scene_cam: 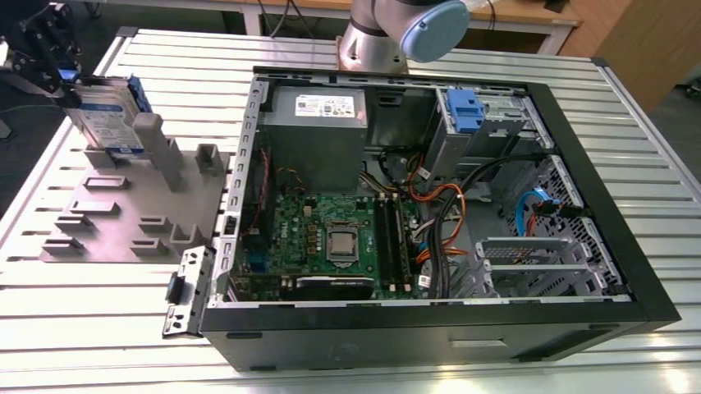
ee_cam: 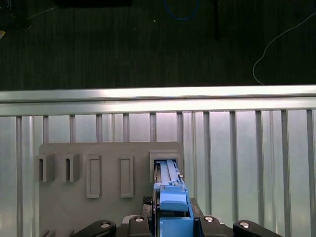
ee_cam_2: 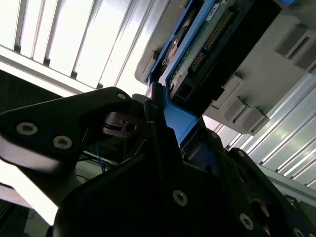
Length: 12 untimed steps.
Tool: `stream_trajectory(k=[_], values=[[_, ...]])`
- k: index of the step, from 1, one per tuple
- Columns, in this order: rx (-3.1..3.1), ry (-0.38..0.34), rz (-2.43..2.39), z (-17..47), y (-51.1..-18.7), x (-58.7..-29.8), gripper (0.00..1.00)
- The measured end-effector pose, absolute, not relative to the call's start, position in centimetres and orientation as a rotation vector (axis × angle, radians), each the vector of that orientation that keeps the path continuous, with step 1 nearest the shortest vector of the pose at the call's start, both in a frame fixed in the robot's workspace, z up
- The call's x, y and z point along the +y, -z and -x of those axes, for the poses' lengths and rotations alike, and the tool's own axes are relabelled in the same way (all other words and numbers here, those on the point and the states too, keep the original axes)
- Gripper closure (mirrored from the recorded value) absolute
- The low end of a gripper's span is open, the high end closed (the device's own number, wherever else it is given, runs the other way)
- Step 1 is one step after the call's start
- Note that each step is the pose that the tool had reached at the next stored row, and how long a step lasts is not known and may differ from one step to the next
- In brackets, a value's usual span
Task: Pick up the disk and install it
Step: 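Pick up the disk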
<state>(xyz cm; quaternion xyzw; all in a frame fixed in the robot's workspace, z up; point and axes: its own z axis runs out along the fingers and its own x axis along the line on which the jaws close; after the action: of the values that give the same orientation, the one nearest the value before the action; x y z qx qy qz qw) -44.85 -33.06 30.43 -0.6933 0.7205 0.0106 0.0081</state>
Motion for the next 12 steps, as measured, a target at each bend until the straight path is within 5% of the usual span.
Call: stream_trajectory(k=[12], values=[[2.252,-0.033,2.167,44.85,-30.98,-33.06,0.63]])
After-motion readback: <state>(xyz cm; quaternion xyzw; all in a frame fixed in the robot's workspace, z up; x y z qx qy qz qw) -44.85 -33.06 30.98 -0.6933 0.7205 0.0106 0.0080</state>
